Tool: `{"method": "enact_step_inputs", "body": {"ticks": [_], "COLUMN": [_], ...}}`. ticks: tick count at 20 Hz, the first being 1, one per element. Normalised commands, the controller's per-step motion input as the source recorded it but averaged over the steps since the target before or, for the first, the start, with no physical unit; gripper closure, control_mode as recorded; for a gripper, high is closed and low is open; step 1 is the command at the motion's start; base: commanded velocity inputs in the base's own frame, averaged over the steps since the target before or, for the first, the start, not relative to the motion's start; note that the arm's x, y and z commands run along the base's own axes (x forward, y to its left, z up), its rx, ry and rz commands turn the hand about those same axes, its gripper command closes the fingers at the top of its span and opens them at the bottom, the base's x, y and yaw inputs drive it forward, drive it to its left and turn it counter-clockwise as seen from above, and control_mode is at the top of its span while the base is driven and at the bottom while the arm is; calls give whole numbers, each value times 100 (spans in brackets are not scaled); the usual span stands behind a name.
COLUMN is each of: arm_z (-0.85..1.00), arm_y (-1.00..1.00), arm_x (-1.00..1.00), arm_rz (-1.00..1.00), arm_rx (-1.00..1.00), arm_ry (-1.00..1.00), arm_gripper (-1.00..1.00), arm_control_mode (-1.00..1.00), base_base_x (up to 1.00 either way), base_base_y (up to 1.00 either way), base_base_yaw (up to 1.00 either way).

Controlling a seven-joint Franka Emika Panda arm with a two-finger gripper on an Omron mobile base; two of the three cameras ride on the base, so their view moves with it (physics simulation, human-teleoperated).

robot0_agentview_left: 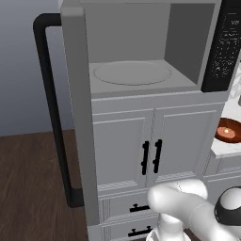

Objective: Open the microwave, place the bowl with waffle inside the microwave, then close the microwave door and turn it on.

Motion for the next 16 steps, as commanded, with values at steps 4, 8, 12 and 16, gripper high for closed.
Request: {"method": "enact_step_inputs", "body": {"ticks": [4, 8, 12, 16], "arm_z": [-83, -69, -48, -57], "arm_y": [-72, -53, -57, -35], "arm_x": [55, 47, 38, 26], "arm_rz": [0, 0, 0, 0], "arm_rx": [12, 5, 6, 1], "arm_ry": [13, 1, 0, 0], "arm_gripper": [-100, -100, -100, -100], "arm_control_mode": [-100, -100, -100, -100], "base_base_x": [0, 0, 0, 0], "base_base_y": [0, 0, 0, 0], "base_base_yaw": [0, 0, 0, 0]}}
